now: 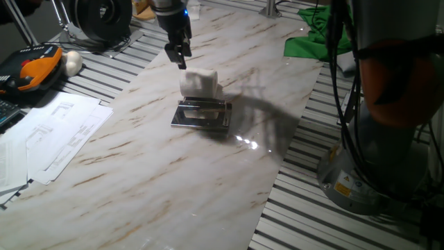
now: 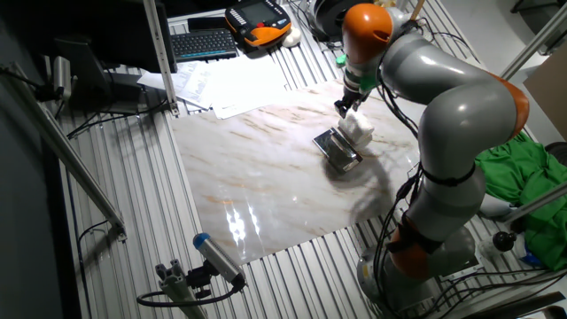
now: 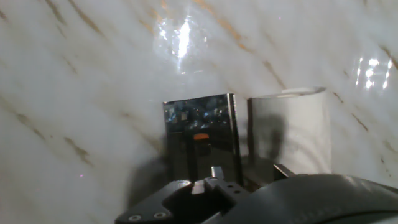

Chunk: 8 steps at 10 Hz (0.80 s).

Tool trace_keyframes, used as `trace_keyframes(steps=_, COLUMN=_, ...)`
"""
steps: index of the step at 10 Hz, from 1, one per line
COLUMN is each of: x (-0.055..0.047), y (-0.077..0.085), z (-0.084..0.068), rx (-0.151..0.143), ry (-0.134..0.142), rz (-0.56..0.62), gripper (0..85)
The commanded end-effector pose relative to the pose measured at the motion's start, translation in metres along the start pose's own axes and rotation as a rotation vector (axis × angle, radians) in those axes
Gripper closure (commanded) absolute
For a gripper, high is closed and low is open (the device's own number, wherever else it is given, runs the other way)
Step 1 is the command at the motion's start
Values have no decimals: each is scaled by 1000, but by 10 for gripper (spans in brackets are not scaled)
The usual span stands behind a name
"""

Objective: Put the toilet paper on its holder

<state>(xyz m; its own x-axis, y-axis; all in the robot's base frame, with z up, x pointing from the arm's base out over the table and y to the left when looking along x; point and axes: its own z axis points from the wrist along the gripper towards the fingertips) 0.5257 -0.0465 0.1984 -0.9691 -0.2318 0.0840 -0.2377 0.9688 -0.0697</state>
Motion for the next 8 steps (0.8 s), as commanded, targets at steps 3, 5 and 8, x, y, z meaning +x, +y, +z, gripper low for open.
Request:
trace_keyframes(steps=3, x=-9, y=-19, z=30, rx=-7, ry=-6, rz=-17, gripper=0)
trace_keyframes(steps=5, x=-17, y=-35, z=45, rx=-27, ry=-8, rz=-32, gripper=0)
trace_keyframes(steps=8, x=-23, y=-51, z=61, rx=-37, ry=-11, rz=-48, gripper=0)
